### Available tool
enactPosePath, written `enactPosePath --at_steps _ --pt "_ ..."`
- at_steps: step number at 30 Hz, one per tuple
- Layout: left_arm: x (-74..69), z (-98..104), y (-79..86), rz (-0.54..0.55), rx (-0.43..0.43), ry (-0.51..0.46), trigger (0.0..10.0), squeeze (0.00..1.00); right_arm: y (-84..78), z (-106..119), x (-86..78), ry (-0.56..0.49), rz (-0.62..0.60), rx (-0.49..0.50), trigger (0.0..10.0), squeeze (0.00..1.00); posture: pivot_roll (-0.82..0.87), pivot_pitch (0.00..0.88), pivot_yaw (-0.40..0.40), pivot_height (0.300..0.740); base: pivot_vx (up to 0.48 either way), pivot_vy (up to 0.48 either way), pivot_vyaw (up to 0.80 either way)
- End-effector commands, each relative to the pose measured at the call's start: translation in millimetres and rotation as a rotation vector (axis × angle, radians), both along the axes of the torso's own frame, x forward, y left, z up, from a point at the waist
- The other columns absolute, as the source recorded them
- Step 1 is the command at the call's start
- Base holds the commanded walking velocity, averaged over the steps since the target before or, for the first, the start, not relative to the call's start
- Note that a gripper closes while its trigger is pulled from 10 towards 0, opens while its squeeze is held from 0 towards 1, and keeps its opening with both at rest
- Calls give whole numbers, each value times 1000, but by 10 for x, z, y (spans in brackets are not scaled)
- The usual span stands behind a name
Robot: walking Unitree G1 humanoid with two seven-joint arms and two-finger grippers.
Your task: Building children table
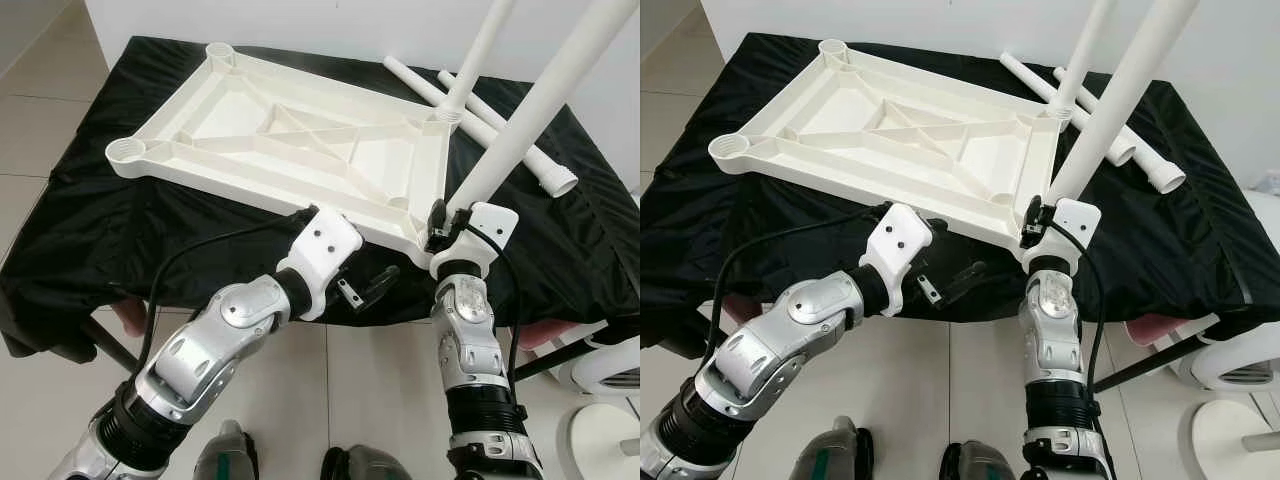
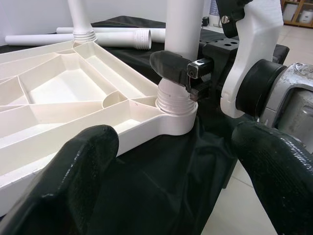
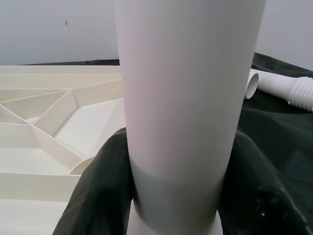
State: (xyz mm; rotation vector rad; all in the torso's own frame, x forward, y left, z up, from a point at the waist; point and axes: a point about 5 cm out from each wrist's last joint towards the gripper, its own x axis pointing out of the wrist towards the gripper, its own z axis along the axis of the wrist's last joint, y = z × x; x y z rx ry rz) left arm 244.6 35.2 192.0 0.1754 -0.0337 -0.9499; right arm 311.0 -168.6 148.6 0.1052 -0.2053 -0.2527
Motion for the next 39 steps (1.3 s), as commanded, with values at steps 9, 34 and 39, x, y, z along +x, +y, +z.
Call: enactPosePath --at_steps 9,34,39 --pt "-73 -1 -54 -114 11 4 10000 0 -52 -21 -48 10 -15 23 10000 1000 67 37 -93 740 0 0 0" --pt "-76 5 -46 -102 7 10 10000 0 -328 35 82 7 567 -107 10000 0 62 61 -85 740 0 0 0" --pt "-63 12 -42 -101 6 9 10000 0 -349 28 83 20 705 -106 10000 0 56 63 -78 740 0 0 0"
